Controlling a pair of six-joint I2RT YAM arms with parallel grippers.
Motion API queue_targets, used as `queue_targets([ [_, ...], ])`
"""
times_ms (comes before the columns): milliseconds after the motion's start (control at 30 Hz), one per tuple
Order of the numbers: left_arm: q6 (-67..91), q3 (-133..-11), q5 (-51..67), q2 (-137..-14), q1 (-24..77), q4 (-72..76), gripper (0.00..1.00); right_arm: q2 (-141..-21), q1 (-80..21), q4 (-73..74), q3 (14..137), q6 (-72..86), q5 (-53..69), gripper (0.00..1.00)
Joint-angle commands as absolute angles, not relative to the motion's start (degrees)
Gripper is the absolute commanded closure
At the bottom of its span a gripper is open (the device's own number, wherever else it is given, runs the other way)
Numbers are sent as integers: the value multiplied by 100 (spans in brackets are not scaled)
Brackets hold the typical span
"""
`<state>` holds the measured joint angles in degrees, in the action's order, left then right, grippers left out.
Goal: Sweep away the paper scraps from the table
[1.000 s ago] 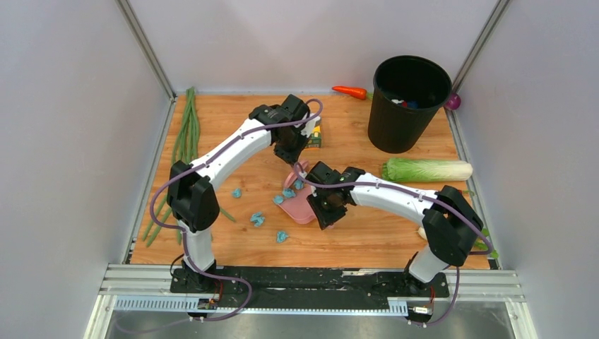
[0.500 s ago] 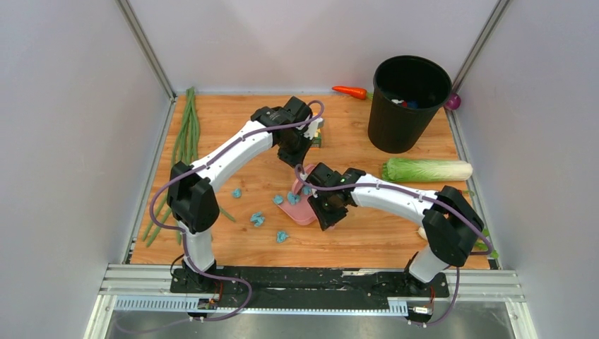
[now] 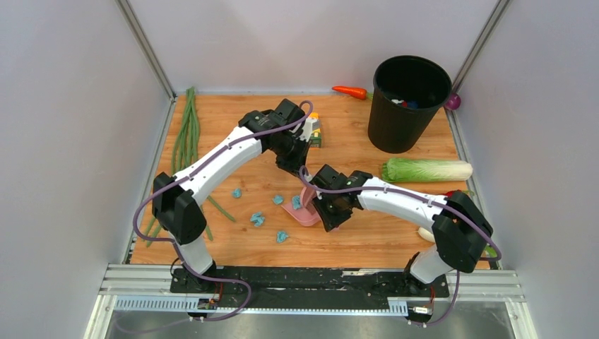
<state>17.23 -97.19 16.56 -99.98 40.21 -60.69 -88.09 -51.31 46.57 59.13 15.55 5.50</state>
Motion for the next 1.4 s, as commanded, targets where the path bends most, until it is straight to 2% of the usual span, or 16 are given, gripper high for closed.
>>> queue_targets([
  [0, 2180, -9668, 2259, -9545, 4131, -6108, 100, -8578, -5124, 4412, 5854, 1529, 422, 100],
  [633, 2558, -10467, 1346, -9194, 4122, -6890, 100, -8429, -5124, 4113, 5590, 1775, 220, 100],
  [1033, 2672, -11048, -209, -8447, 4131, -7725, 100, -8394, -5133, 4236, 6011, 1942, 44, 100],
  [1367, 2892, -11057, -1431, -7507, 4122, -8165, 100, -8402, -5133, 4851, 6986, 1916, -325, 100],
])
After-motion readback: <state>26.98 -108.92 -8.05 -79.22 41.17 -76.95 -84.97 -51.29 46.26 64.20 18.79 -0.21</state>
